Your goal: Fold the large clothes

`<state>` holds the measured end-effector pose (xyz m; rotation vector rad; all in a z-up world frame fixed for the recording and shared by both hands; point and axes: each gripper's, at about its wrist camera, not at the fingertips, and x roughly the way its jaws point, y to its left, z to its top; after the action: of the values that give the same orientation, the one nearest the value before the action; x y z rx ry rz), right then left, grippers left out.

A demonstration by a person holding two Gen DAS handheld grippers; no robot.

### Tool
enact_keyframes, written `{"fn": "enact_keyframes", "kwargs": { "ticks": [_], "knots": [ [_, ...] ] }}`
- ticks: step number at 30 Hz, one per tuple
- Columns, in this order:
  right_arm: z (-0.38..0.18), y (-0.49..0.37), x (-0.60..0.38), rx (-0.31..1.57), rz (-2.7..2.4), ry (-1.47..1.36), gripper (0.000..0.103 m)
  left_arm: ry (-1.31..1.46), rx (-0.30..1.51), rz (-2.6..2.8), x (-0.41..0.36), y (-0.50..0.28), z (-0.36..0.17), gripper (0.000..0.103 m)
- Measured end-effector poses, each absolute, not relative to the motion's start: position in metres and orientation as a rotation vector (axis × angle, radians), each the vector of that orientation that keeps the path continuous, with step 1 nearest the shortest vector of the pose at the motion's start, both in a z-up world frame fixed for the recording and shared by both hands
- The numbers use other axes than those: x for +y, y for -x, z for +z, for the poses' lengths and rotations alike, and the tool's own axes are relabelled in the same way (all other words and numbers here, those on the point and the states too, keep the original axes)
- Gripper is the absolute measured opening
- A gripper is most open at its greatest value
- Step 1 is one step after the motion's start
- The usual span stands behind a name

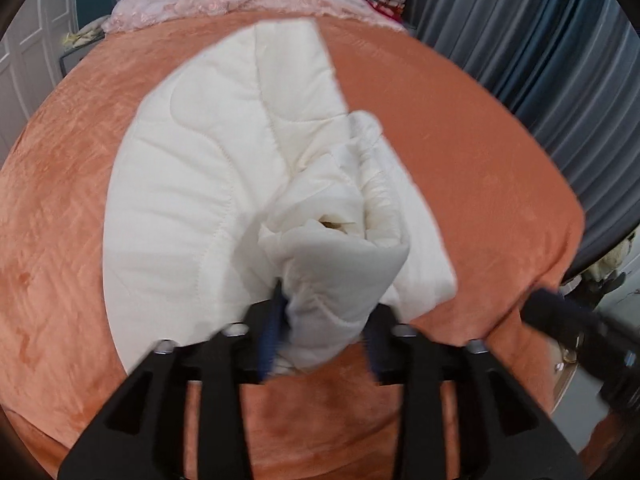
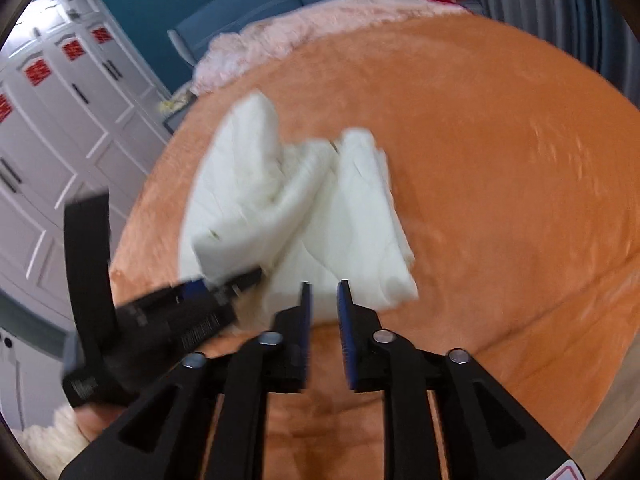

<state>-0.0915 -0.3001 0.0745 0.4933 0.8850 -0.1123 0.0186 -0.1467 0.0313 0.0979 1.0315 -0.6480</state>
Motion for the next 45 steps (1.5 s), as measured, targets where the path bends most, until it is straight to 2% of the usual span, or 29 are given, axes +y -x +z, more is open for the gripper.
{"fn": "enact_keyframes", "kwargs": {
  "ticks": [1, 2, 6, 12, 13, 15, 16, 17, 26, 32, 39, 45],
  "knots": [
    [0.084, 0.087, -0.296, 0.864, -0.098, -0.478, 0.046, -0.069, 1.024, -0.657, -0.139, -0.015, 0.039, 0.063],
    [0.092, 0.083, -0.293, 0.843, -0.082, -0.468, 0.058, -0.048, 1.015, -0.657, -0.129, -0.014, 0.044, 0.066],
    [0.109, 0.051, -0.270, 0.805, 0.006, -0.401, 0.060, -0.049, 0.974, -0.589, -0.104, -0.005, 0.052, 0.075],
    [0.083, 0.010, -0.244, 0.912, 0.037, -0.305, 0.060, -0.094, 1.047, -0.414, -0.063, -0.013, 0.017, 0.075],
    [0.077, 0.003, -0.241, 0.937, 0.035, -0.294, 0.059, -0.093, 1.059, -0.399, -0.057, -0.015, 0.012, 0.075],
    [0.070, 0.001, -0.241, 0.956, 0.010, -0.269, 0.038, -0.115, 1.083, -0.381, -0.053, -0.018, 0.002, 0.075],
    [0.069, 0.001, -0.242, 0.964, 0.007, -0.272, 0.018, -0.128, 1.091, -0.372, -0.052, -0.019, -0.003, 0.075],
    [0.068, 0.003, -0.247, 0.972, 0.022, -0.302, 0.011, -0.136, 1.097, -0.366, -0.052, -0.018, -0.006, 0.075],
    [0.070, 0.054, -0.307, 0.935, -0.116, -0.387, 0.008, -0.096, 1.142, -0.339, -0.051, -0.035, -0.017, 0.072],
    [0.024, 0.066, -0.328, 1.021, -0.210, -0.381, 0.008, -0.102, 1.147, -0.375, -0.068, -0.034, -0.013, 0.069],
    [-0.032, 0.056, -0.331, 1.120, -0.233, -0.379, 0.008, -0.154, 1.205, -0.346, -0.077, -0.039, -0.035, 0.067],
    [-0.048, 0.052, -0.333, 1.140, -0.228, -0.388, 0.008, -0.176, 1.218, -0.327, -0.080, -0.039, -0.047, 0.067]
  ]
}}
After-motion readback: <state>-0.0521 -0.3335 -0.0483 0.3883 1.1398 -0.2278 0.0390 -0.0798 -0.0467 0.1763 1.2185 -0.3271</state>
